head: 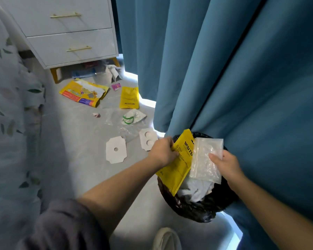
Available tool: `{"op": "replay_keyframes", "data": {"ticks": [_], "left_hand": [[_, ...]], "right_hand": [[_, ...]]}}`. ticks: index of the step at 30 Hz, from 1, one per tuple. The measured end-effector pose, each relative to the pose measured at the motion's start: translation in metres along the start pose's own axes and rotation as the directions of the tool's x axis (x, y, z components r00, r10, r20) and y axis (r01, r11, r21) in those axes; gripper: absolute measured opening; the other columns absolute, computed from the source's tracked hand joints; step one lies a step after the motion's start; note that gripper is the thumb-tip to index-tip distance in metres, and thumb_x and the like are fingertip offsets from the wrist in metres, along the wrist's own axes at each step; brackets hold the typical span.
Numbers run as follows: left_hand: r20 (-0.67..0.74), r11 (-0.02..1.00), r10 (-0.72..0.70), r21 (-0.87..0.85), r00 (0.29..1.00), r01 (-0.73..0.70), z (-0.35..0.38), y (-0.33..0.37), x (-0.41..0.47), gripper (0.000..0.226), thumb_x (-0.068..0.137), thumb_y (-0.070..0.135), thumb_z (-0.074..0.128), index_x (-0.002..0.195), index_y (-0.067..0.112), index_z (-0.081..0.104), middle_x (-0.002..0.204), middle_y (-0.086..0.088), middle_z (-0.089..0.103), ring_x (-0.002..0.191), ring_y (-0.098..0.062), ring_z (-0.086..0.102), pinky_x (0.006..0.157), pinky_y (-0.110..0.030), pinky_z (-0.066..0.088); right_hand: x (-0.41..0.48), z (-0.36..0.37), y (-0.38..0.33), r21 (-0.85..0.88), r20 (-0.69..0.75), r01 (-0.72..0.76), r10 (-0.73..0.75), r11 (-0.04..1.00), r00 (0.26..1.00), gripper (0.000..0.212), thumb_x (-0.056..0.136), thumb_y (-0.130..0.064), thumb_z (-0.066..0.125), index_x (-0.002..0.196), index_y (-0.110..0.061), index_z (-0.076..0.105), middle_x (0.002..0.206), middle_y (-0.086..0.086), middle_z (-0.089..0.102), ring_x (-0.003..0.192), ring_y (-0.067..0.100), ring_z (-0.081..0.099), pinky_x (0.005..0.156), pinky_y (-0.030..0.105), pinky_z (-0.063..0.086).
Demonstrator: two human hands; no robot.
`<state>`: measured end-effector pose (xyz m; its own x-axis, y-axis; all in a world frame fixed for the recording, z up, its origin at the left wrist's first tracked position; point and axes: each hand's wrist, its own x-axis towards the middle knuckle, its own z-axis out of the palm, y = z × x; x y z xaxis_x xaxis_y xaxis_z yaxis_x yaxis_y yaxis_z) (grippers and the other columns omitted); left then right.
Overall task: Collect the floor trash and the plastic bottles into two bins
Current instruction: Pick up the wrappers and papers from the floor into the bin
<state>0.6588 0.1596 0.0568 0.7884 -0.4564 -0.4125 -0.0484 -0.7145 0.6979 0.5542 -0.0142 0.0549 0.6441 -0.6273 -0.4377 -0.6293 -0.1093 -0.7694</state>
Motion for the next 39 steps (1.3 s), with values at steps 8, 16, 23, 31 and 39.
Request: {"op": "replay_keyframes", "data": {"ticks": [8,16,23,31,39], "left_hand": [[-0.025,0.992,-0.127,-0.017,0.992,0.127,0.035,0.015,0.026,0.017,0.085,0.016,0.063,0.092,0.012,0.048,0.106,-0.015,0.060,0.101,-0.032,0.055,0.077,-0.033,0.043],[0.084,0.866,0.012,0.498,0.996,-0.052,0.063,0.018,0.010,0.078,0.092,0.001,0.043,0.150,0.004,-0.010,0.150,-0.017,0.021,0.130,-0.035,0.039,0.103,-0.040,0.038],[0.270,0.501,0.189,0.800,0.944,-0.329,0.074,0.012,0.007,0.066,0.100,0.017,0.035,0.151,0.014,-0.007,0.156,-0.020,-0.014,0.143,-0.045,0.000,0.115,-0.046,0.024],[0.380,0.459,-0.098,0.837,0.920,-0.297,0.108,-0.003,0.030,0.072,0.098,0.024,0.046,0.152,0.016,-0.002,0.156,-0.024,-0.010,0.145,-0.042,0.001,0.116,-0.047,0.021],[0.410,0.329,0.111,0.844,0.905,-0.423,0.077,0.001,0.011,0.057,0.101,0.026,0.035,0.151,0.010,0.014,0.158,-0.019,0.004,0.147,-0.035,0.002,0.120,-0.046,0.004]], "right_hand": [[0.025,-0.004,0.033,-0.160,-0.082,-0.009,-0.004,0.987,0.997,0.016,0.083,-0.011,0.069,0.096,-0.007,0.060,0.100,0.021,0.068,0.090,0.036,0.065,0.083,0.048,0.053],[0.010,0.004,0.043,-0.628,-0.025,0.139,-0.198,0.765,0.980,0.094,0.085,-0.015,0.066,0.151,-0.006,0.001,0.154,0.017,0.021,0.136,0.033,0.033,0.109,0.037,0.031],[0.010,0.007,0.060,-0.831,0.117,0.332,-0.444,0.446,0.888,0.094,0.060,-0.008,0.085,0.140,0.002,0.037,0.145,0.024,0.039,0.126,0.040,0.048,0.098,0.044,0.048],[0.027,0.029,0.075,-0.831,0.337,0.329,-0.064,0.449,0.939,0.079,0.095,-0.010,0.053,0.152,-0.014,-0.001,0.160,0.009,-0.011,0.147,0.029,0.007,0.118,0.032,0.019],[0.016,0.027,0.047,-0.783,0.356,0.366,-0.119,0.503,0.927,0.078,0.092,-0.021,0.060,0.152,-0.017,0.011,0.160,0.003,-0.003,0.145,0.025,0.018,0.114,0.032,0.027]]}}
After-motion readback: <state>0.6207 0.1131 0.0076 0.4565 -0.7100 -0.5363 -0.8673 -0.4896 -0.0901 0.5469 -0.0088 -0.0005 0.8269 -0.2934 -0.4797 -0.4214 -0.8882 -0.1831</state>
